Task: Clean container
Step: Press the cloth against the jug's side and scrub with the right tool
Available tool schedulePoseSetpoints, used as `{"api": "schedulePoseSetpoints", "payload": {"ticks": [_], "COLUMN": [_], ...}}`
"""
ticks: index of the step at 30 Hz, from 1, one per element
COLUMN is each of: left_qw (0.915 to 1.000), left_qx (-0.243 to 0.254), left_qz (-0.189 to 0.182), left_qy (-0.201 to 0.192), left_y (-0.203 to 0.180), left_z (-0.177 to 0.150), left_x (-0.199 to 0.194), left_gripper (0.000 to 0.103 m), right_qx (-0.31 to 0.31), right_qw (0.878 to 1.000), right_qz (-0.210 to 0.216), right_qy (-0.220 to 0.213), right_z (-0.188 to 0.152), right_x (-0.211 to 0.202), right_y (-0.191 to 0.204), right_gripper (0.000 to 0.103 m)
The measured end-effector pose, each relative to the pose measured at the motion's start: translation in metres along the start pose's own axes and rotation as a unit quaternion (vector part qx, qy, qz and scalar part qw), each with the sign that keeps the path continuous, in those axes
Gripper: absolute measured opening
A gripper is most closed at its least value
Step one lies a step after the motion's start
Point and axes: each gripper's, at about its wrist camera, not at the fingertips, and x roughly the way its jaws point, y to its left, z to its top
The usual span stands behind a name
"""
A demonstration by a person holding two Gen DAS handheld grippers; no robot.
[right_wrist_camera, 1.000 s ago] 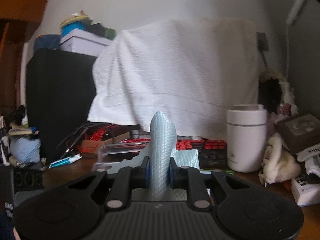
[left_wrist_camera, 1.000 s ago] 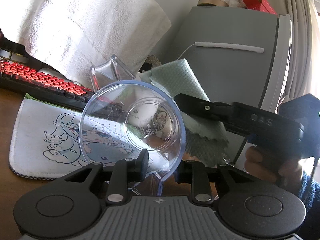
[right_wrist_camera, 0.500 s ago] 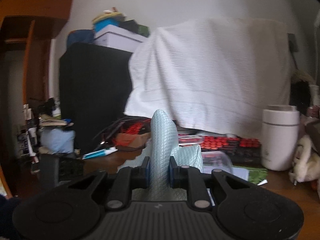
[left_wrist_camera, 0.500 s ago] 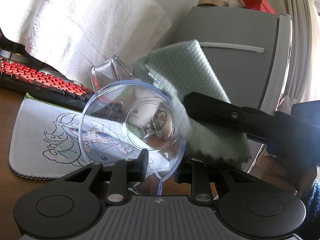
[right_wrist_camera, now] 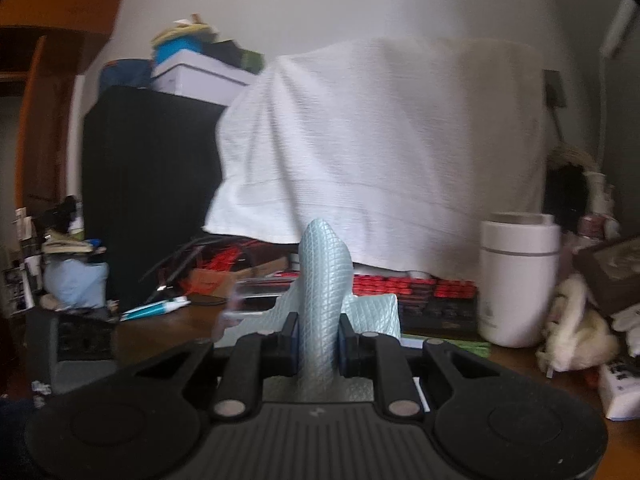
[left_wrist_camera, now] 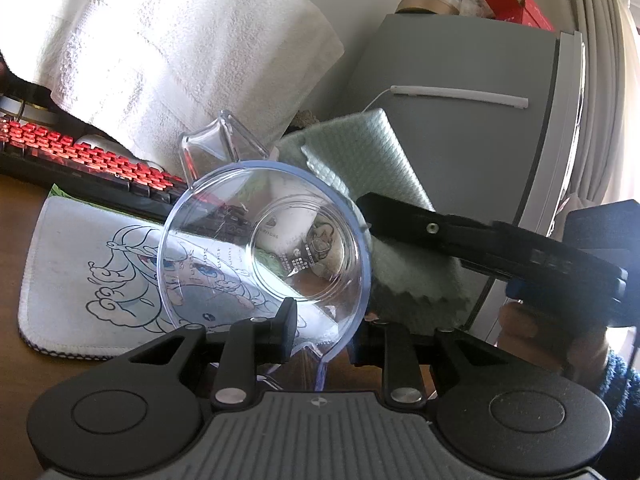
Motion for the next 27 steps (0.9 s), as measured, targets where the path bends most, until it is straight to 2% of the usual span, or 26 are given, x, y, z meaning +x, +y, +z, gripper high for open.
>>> {"api": "schedulePoseSetpoints", "payload": {"ticks": [4,8,19,24,27], "left_qw": [1.0,1.0,1.0,1.0,1.0], "left_qx": [0.002,0.004,0.0,0.0,-0.001], "left_qz": [0.0,0.0,0.0,0.0,-0.001], "left_qy": [0.0,0.001,-0.001,-0.001,0.0], "left_y": [0.001,0.001,0.001,0.001,0.001], "left_z": [0.0,0.0,0.0,0.0,0.0], "left_x": [0.0,0.0,0.001,0.001,0.0], "left_gripper": [0.025,0.025,0.025,0.025,0.025], "right_qx": [0.023,0.022,-0.026,-0.031,-0.027], "right_qw": [1.0,1.0,0.998,0.998,0.999], "right_qz": [-0.007,-0.009,0.055,0.051,0.03], "right_qy": [-0.002,-0.002,-0.003,-0.003,-0.005], "right_z": [-0.003,-0.003,-0.006,-0.004,-0.002], "right_x": [0.001,0.001,-0.006,-0.004,-0.002], "right_y": [-0.011,-0.006,0.036,0.032,0.024], "right_gripper": [0.017,0.017,0.017,0.017,0.017]}}
